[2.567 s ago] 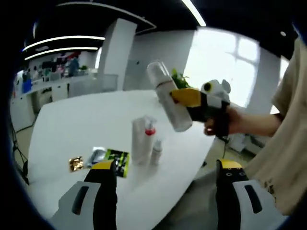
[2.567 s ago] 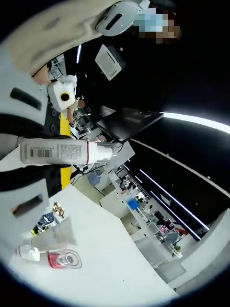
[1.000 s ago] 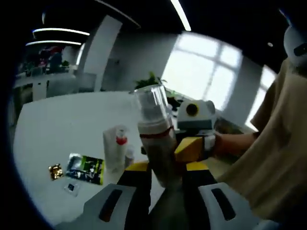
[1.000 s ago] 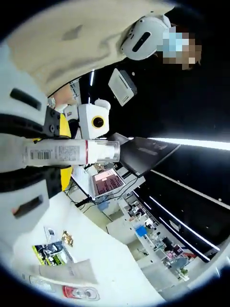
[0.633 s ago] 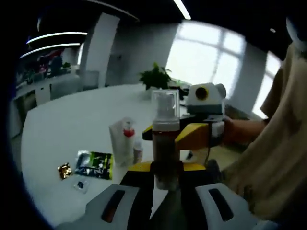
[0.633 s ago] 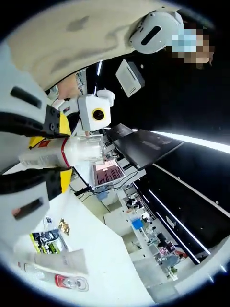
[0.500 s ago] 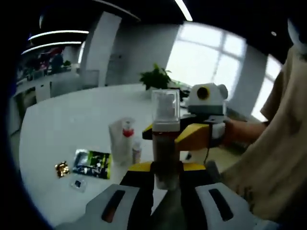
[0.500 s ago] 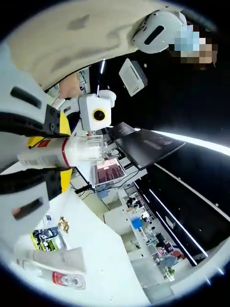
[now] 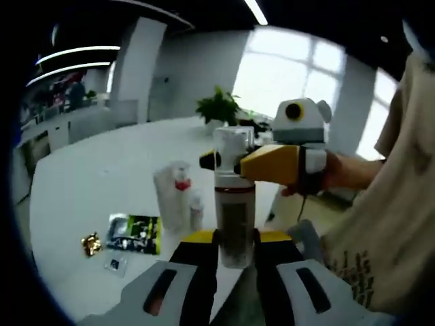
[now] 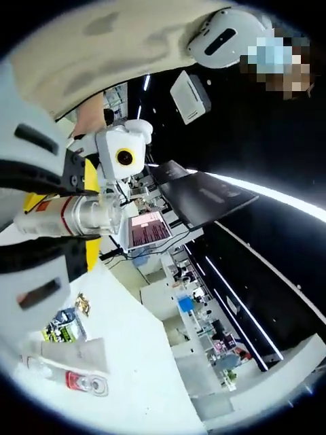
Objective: Arrange the skincare products in the storage area until every visible bottle or jar stands upright without overlapping.
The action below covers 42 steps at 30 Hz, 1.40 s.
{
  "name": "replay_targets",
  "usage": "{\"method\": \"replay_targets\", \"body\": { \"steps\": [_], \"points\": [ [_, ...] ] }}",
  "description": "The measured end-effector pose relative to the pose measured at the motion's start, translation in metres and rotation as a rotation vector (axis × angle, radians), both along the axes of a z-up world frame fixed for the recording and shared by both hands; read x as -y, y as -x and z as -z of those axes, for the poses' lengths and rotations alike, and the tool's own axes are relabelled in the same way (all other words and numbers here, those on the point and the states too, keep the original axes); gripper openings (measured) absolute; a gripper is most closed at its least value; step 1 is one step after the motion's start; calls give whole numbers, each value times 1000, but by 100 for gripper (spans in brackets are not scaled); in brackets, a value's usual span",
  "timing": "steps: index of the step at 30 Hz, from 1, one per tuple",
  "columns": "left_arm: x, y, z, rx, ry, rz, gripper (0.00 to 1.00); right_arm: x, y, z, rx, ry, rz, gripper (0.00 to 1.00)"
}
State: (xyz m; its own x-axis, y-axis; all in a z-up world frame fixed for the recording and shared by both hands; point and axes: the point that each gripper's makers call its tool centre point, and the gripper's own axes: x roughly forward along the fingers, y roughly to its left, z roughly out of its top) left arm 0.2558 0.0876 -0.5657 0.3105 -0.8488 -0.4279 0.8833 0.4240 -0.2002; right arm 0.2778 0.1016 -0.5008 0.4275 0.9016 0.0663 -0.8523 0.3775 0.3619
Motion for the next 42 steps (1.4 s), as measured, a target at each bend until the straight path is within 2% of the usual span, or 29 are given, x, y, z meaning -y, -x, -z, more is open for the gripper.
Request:
{"method": "replay_targets", "body": {
  "steps": [9,14,16,19,25,37,42],
  "points": [
    [2,3,-3,3,-14,30,17,-6,6,1,89,83,-38,21],
    [4,2,-4,22,-40,51,17,-12,11,13,120,162,-71,21],
    [5,2,-3,25,-49,58,17,-13,12,16,123,171,-74,21],
    [5,1,2,40,-77,64,17,-11,11,19,120,181,-73,21],
    [5,-2,16,76,-147,82,17,-10,10,33,106,249,-66,22],
    [9,-17,46,71,-154,59,17,-6,-6,65,-8,280,71,24],
    [10,-19,62,70,-182,70,17,-4,-9,81,-16,346,100,24]
  ]
}}
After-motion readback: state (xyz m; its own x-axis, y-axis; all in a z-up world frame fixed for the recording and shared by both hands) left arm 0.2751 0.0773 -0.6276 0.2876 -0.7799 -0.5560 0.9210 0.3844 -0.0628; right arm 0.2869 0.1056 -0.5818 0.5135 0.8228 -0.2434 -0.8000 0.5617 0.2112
